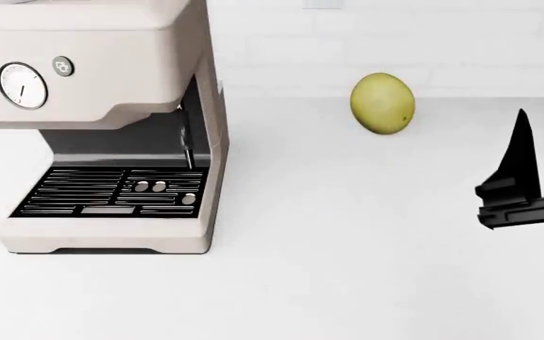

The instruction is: A wet mug is on the counter and needs to be dried. Pick it up and place it upside down in the open cabinet.

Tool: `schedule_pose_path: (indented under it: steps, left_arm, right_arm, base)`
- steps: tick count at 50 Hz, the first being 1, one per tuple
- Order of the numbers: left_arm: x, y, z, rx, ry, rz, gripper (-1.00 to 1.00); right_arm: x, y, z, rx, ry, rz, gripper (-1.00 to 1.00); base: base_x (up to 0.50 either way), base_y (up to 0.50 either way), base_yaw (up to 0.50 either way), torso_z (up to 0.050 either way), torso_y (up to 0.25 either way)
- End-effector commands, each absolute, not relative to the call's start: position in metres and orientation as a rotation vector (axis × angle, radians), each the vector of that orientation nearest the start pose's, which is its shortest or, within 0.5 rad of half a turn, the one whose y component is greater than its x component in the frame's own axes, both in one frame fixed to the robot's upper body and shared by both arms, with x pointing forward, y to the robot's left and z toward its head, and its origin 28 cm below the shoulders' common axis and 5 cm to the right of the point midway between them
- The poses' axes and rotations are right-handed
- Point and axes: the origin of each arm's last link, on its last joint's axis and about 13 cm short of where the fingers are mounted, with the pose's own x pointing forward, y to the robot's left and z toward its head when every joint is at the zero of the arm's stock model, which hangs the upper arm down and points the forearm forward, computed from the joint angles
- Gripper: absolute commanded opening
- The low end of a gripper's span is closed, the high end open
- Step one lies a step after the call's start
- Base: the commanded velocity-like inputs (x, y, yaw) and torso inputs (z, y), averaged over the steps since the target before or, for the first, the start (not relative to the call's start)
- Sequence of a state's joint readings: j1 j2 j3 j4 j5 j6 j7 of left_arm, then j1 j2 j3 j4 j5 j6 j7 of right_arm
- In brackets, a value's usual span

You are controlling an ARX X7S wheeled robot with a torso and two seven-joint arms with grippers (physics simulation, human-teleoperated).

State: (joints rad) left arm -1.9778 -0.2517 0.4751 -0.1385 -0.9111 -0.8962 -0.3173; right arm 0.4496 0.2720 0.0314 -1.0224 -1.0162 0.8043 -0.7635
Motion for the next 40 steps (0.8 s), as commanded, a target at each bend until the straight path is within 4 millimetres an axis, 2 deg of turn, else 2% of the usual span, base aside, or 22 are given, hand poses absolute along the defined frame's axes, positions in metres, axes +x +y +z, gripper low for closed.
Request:
schedule_pose_path:
  steps: [1,11,22,40]
  left_arm:
    - [0.265,0.148,0.536,0.116,-0.666,-0.361,-1.0]
    - [0.283,0.137,0.542,0.098,-0.63,-0.359,-1.0]
    - [0.303,0.129,0.558,0.116,-0.591,-0.31,-1.0]
    - [0.306,0.131,0.562,0.161,-0.506,-0.209,-1.0]
  right_arm:
    - [0.155,-0.182,0.255,-0.86,-0.371,-0.313,1.0]
    - [0.153,-0.184,0.251,-0.855,-0.362,-0.319,1.0]
    - [0.151,-0.186,0.244,-0.846,-0.353,-0.324,1.0]
    - [0.14,-0.19,0.235,-0.84,-0.341,-0.344,1.0]
  base:
    - [0.0,0.0,0.0,0.0,0.0]
    - [0.0,0.0,0.0,0.0,0.0]
    - [0.0,0.0,0.0,0.0,0.0]
    - [0.0,0.0,0.0,0.0,0.001]
